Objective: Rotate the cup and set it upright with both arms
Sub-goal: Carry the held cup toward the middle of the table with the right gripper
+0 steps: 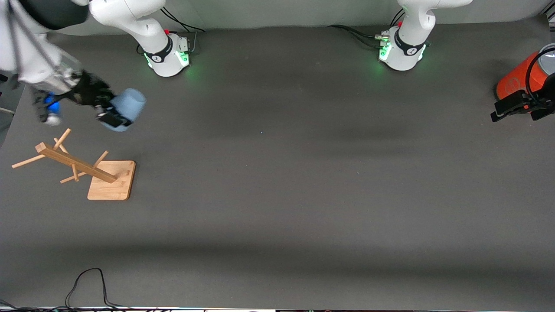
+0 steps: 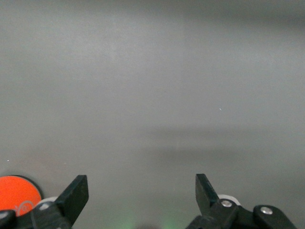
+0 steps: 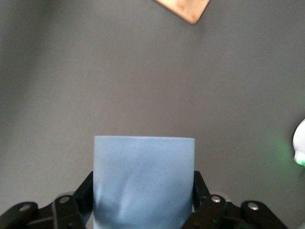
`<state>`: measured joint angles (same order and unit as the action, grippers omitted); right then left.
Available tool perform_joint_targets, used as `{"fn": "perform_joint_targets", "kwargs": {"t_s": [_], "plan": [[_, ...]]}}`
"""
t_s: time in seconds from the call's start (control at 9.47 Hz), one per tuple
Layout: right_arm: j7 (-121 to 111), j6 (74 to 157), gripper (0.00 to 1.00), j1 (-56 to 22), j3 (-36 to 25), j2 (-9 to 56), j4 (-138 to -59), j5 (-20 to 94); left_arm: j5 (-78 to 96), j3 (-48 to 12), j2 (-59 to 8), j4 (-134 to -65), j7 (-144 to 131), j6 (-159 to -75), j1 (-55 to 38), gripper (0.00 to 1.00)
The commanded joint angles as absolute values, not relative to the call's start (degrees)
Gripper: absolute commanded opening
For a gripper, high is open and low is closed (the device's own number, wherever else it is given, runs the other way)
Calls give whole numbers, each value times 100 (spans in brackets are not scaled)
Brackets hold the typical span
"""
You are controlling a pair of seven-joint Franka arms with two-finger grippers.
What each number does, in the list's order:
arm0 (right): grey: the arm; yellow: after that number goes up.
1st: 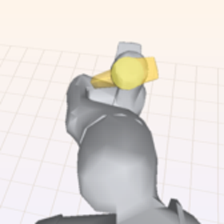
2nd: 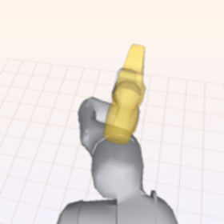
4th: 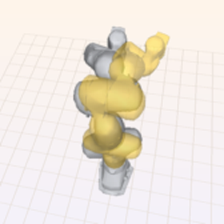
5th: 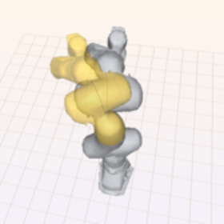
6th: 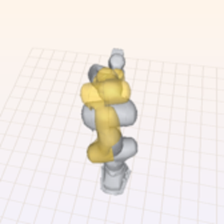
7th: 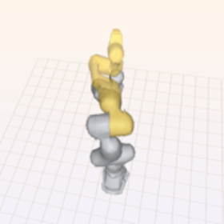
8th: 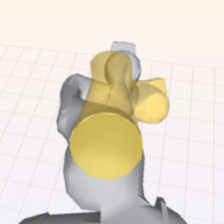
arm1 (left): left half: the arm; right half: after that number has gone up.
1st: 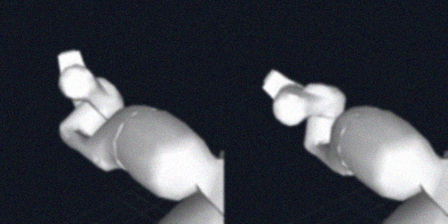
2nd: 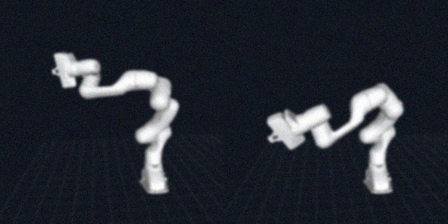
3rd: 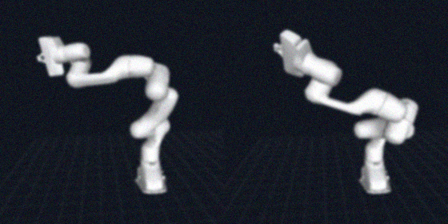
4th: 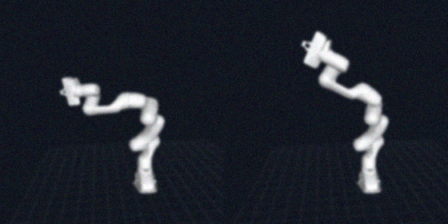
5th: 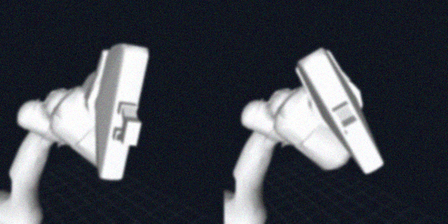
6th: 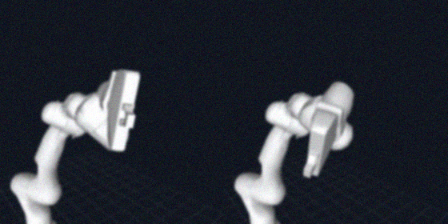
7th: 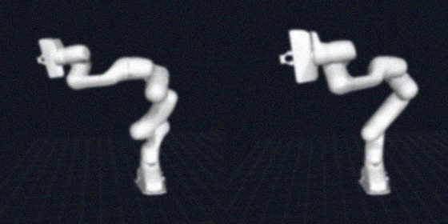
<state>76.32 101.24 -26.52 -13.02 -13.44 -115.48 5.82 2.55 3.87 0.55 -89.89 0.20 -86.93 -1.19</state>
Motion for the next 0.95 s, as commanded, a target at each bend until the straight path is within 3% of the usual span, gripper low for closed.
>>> {"fn": "perform_joint_targets", "kwargs": {"t_s": [0.0,0.42,0.84], "plan": [[9229,10099,62,-3608,-1362,-480,-10674,598,211,387,211,-9219,105,-8744,-132,100],[11773,10125,62,-4815,-1362,1709,-8784,606,176,369,193,-9422,97,-8921,-132,100],[13444,10512,62,-5685,-1371,3494,-7720,598,158,369,158,-9545,88,-9000,-132,100]]}}
